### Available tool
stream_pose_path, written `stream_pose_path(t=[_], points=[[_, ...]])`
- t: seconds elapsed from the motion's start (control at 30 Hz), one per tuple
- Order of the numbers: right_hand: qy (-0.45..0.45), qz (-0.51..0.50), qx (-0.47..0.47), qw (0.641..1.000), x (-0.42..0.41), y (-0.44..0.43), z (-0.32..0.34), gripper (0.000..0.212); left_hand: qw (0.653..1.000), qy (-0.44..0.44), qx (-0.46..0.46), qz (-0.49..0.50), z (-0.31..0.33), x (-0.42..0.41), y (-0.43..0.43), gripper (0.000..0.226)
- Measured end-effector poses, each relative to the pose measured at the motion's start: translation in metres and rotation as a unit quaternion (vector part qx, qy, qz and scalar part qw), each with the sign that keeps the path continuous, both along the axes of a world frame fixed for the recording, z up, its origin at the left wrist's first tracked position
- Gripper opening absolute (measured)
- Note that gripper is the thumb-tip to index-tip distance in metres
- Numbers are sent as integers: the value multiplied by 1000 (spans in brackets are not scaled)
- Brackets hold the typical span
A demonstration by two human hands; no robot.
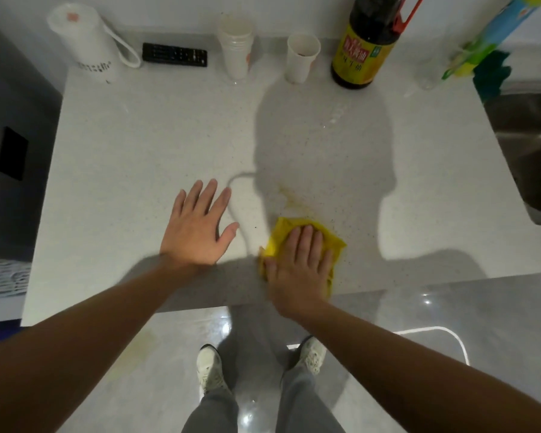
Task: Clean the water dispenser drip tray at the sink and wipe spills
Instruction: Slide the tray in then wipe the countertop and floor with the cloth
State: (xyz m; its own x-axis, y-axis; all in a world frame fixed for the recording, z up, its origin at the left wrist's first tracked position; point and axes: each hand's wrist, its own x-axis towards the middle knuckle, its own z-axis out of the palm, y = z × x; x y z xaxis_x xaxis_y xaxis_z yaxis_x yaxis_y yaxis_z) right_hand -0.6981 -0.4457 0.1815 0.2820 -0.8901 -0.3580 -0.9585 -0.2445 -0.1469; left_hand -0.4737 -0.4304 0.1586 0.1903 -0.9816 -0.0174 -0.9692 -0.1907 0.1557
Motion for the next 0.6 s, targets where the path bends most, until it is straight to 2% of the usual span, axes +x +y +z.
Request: stream_pose_path(t=[0.1,0.2,0.27,0.33,0.37,0.4,0.47,0.53,0.6], points=[[-53,-95,50,993,56,-14,0,88,1000,25,-11,9,5,-4,1,67],[-83,-106,122,983,63,-25,5,90,993,101,-49,48,20,-6,3,53],[-122,-101,164,974,50,-35,22,87,979,147,-120,76,37,-17,4,39],[-207,-104,221,947,27,-54,46,72,968,180,-158,75,54,-49,2,21],[-259,-108,238,930,10,-65,57,58,967,203,-138,67,59,-70,0,19],[-293,-117,225,922,-9,-76,65,43,968,223,-100,66,62,-92,-3,23],[-289,-116,138,940,-55,-96,72,27,966,233,1,110,62,-127,-10,37],[-220,-71,60,971,-100,-113,64,33,973,158,68,153,58,-136,-20,51],[-119,7,10,993,-141,-130,46,47,982,75,89,150,55,-123,-33,62]])
